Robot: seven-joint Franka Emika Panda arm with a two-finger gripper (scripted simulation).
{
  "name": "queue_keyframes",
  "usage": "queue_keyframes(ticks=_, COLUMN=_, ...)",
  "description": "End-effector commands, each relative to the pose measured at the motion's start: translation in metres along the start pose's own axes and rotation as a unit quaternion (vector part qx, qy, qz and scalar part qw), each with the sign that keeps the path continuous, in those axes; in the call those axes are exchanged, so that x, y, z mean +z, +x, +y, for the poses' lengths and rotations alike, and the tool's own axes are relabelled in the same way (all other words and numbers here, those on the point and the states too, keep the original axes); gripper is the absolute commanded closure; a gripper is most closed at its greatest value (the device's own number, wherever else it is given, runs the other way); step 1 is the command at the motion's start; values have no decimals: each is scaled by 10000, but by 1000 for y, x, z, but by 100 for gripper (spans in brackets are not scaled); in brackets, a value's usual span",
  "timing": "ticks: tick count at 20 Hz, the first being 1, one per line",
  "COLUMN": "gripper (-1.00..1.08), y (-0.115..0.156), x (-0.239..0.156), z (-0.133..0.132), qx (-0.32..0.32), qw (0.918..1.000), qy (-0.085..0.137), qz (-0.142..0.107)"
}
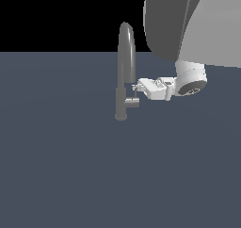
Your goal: Turn on the faucet by rotating a designated handle.
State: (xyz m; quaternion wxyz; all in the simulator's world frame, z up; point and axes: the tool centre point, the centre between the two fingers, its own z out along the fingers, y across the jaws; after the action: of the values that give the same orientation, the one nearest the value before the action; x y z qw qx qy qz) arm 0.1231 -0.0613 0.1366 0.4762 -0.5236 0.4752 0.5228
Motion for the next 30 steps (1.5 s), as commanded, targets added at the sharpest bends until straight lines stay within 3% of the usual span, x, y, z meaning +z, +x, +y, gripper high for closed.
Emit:
queue_keyframes(ticks=1, gripper=108, y=0, x=0, z=0, qx=-1, qw=10000, qy=0, qz=0)
queue_keyframes(ticks=30, gripper=108, y=-9, x=0, z=37, qx=1, qw=10000, qy=10, qz=4)
